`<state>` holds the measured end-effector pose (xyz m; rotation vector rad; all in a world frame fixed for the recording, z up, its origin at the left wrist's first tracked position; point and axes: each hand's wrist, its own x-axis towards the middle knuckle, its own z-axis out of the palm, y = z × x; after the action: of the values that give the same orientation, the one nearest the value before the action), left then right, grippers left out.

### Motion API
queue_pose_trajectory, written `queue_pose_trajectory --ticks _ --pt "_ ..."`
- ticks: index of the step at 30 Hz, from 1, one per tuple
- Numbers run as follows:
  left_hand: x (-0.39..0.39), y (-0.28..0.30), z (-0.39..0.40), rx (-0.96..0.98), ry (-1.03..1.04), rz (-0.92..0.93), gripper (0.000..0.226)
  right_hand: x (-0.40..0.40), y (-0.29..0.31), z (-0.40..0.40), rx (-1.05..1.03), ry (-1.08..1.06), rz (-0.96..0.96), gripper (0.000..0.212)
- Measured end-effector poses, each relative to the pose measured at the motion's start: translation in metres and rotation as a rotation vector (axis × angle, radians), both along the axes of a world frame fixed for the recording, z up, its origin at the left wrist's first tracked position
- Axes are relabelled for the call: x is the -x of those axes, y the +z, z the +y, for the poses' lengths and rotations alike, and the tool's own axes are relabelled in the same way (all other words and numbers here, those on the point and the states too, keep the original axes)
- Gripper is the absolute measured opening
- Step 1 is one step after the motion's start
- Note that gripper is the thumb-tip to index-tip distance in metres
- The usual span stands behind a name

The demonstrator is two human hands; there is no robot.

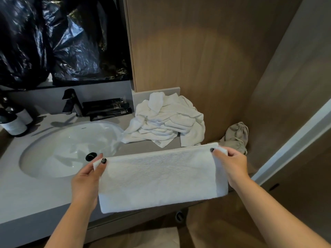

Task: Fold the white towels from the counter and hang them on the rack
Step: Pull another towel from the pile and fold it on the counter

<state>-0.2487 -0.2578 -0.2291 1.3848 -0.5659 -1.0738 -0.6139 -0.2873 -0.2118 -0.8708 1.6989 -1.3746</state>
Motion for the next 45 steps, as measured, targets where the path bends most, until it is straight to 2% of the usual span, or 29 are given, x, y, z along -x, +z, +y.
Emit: queue_pose_trajectory --ticks 3,4,8,13,18,26,29,32,34,36,38,40,42,45 --pt "-0.019 -0.009 -0.025 0.002 -0.006 -0.012 0.028 -0.010 -0.010 -0.028 0.009 -0.015 0.003 0.045" --pt "-0.028 -0.014 -0.034 -0.008 -0.011 -0.019 0.027 -0.013 -0.013 -0.036 0.001 0.003 0.035 0.048" --pt "-0.055 -0.032 -0.068 -0.059 -0.065 -0.058 0.015 -0.019 -0.028 -0.066 -0.009 0.094 0.201 0.025" --pt "-0.067 -0.044 -0.106 -0.086 -0.127 -0.115 0.014 -0.033 -0.032 -0.097 0.017 0.085 0.329 0.013" --pt "-0.066 -0.050 -0.139 -0.157 -0.145 -0.148 0.009 -0.033 -0.041 -0.133 -0.052 0.102 0.604 0.014" --pt "-0.058 -0.077 -0.176 -0.259 -0.071 -0.319 0.022 -0.025 -0.065 -0.184 -0.091 0.208 0.597 0.018" --pt "-0.053 -0.086 -0.180 -0.296 -0.100 -0.484 0.021 -0.026 -0.078 -0.190 -0.143 0.232 0.614 0.017" --pt "-0.051 -0.091 -0.184 -0.372 -0.123 -0.672 0.033 -0.031 -0.086 -0.188 -0.172 0.250 0.748 0.024" --pt "-0.050 -0.091 -0.184 -0.351 -0.114 -0.818 0.044 -0.039 -0.089 -0.181 -0.080 0.172 0.882 0.036" --pt "-0.039 -0.088 -0.177 -0.211 -0.119 -1.036 0.050 -0.056 -0.090 -0.168 0.093 0.123 1.002 0.050" --pt "-0.015 -0.085 -0.164 -0.020 -0.201 -1.185 0.051 -0.080 -0.097 -0.152 0.286 0.297 1.099 0.060" --pt "0.011 -0.092 -0.151 0.144 -0.397 -1.302 0.048 -0.109 -0.114 -0.135 0.399 0.599 1.180 0.065" --pt "0.026 -0.113 -0.143 0.237 -0.624 -1.355 0.050 -0.136 -0.131 -0.124 0.391 0.831 1.277 0.061" --pt "0.030 -0.132 -0.143 0.191 -0.787 -1.415 0.056 -0.154 -0.140 -0.129 0.221 0.957 1.367 0.062"
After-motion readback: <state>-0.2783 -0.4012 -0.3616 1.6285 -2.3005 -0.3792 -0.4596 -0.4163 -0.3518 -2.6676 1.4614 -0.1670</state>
